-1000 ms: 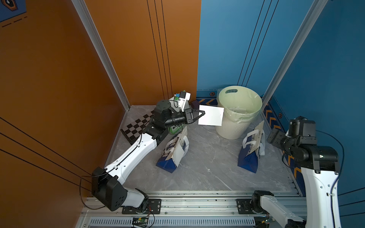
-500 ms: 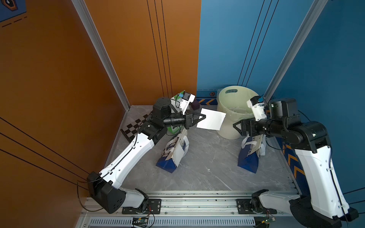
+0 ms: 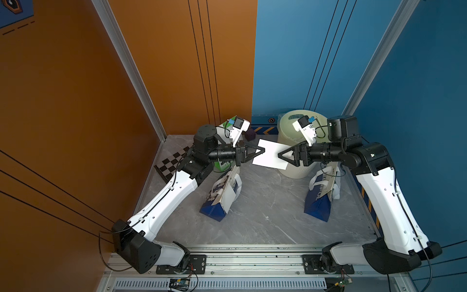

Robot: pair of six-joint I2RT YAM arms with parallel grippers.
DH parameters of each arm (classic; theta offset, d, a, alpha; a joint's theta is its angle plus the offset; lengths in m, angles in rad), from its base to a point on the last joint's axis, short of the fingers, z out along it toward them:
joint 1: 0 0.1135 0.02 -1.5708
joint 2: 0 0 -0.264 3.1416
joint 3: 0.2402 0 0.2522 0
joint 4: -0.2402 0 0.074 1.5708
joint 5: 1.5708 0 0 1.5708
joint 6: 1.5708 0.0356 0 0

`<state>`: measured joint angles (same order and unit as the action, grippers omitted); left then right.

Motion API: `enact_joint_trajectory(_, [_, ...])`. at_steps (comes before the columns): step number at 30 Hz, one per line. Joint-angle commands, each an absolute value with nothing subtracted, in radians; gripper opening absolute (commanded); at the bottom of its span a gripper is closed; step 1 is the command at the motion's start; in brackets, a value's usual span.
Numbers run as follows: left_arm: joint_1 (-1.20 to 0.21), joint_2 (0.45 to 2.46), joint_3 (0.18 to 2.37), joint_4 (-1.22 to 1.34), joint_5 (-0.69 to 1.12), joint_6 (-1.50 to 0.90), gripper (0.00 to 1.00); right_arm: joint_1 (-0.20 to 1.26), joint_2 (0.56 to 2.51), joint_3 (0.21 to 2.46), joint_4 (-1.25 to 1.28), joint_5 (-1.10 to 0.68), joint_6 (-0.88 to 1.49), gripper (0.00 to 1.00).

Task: Shred takeout receipts and throw away
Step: Shred the takeout receipt.

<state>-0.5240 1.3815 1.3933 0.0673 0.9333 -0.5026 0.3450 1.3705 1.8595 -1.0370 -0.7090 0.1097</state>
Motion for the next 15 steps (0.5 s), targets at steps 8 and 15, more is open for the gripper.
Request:
enact_joint_trajectory(8, [-0.526,1.353,1.355,0.144,0.962,-0.540,0.00,0.327,1.318,1.760,-0.875,-0.818,0.191,0.28])
enact_joint_trajectory(15, [-0.526,1.350,1.340,0.144,0.963,-0.539,0.00,0.328,1.315,1.749,-0.849,-0.823,0.203,0.16])
